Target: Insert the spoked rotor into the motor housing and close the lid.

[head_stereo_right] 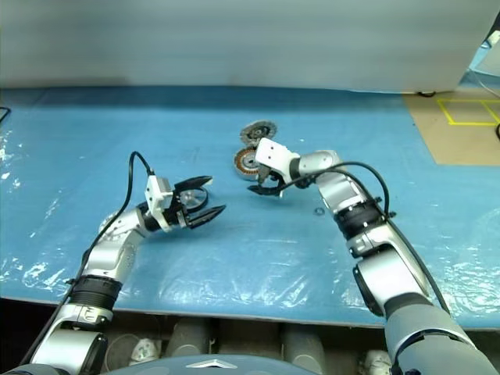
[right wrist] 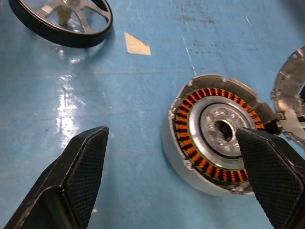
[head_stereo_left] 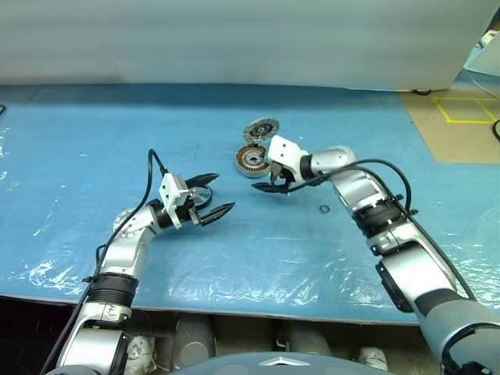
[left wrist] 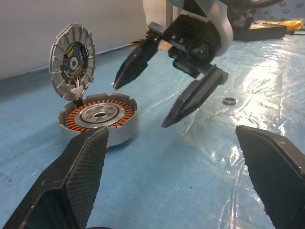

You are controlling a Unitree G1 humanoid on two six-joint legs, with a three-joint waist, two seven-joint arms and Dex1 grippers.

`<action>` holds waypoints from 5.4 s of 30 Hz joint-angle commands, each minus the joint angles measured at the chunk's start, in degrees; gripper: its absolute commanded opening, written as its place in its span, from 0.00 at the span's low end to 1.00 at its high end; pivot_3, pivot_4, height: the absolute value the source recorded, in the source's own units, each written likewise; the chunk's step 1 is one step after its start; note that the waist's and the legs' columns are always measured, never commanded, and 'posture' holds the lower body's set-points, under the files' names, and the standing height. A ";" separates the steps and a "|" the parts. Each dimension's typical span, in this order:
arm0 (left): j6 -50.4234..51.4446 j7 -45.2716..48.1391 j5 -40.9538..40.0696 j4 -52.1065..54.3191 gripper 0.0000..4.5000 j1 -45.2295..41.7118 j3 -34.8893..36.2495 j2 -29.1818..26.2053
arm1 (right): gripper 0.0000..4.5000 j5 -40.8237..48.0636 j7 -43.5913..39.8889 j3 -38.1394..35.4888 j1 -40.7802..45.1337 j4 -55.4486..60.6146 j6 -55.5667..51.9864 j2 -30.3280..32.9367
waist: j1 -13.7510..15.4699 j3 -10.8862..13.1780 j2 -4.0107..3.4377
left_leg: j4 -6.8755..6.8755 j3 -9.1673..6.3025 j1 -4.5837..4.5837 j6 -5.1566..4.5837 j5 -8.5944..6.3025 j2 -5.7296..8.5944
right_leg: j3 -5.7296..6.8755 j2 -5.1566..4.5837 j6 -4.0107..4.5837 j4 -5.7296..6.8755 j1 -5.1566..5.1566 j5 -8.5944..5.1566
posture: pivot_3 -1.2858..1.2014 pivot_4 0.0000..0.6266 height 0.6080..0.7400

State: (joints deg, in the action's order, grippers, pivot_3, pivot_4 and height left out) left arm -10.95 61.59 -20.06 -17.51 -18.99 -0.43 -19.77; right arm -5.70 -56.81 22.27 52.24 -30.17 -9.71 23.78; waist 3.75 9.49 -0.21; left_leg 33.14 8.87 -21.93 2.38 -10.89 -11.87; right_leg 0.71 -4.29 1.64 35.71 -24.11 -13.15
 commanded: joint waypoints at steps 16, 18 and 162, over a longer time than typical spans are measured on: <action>-0.65 -1.58 -0.36 2.68 1.00 1.46 0.24 0.04 | 0.00 -8.96 -1.17 2.48 7.58 -17.11 14.55 -3.66 | 0.00 0.00 0.00 | 0.14 0.02 -0.09 -0.06 -0.01 -0.06 | 0.02 0.00 0.06 0.14 -0.10 -0.02 | 0.52 0.24 1.00; -0.65 -1.54 -0.38 2.53 1.00 1.25 0.22 0.04 | 0.00 -9.81 0.33 2.35 7.39 -17.00 15.54 -3.47 | 0.00 0.00 0.00 | 0.14 0.02 -0.11 -0.06 -0.01 -0.06 | 0.02 0.00 0.06 0.14 -0.12 -0.02 | 0.52 0.24 1.00; 2.55 2.10 -0.42 4.23 1.00 3.55 -2.52 -0.23 | 0.16 13.03 5.43 -4.32 -23.26 30.49 -15.44 1.88 | 0.16 -0.01 0.07 | 0.01 0.20 0.22 0.16 -0.11 -0.03 | -0.26 0.05 0.05 -0.03 0.03 -0.03 | 0.52 0.24 1.00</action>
State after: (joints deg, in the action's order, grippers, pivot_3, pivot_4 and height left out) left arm -8.29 63.53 -20.14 -15.60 -15.05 -2.90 -19.82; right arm 7.83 -51.23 17.74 27.65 -0.46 -26.52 25.99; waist 3.91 9.49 -0.14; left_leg 33.15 9.08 -21.71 2.54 -10.99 -11.90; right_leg 0.46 -4.25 1.69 35.69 -24.08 -13.18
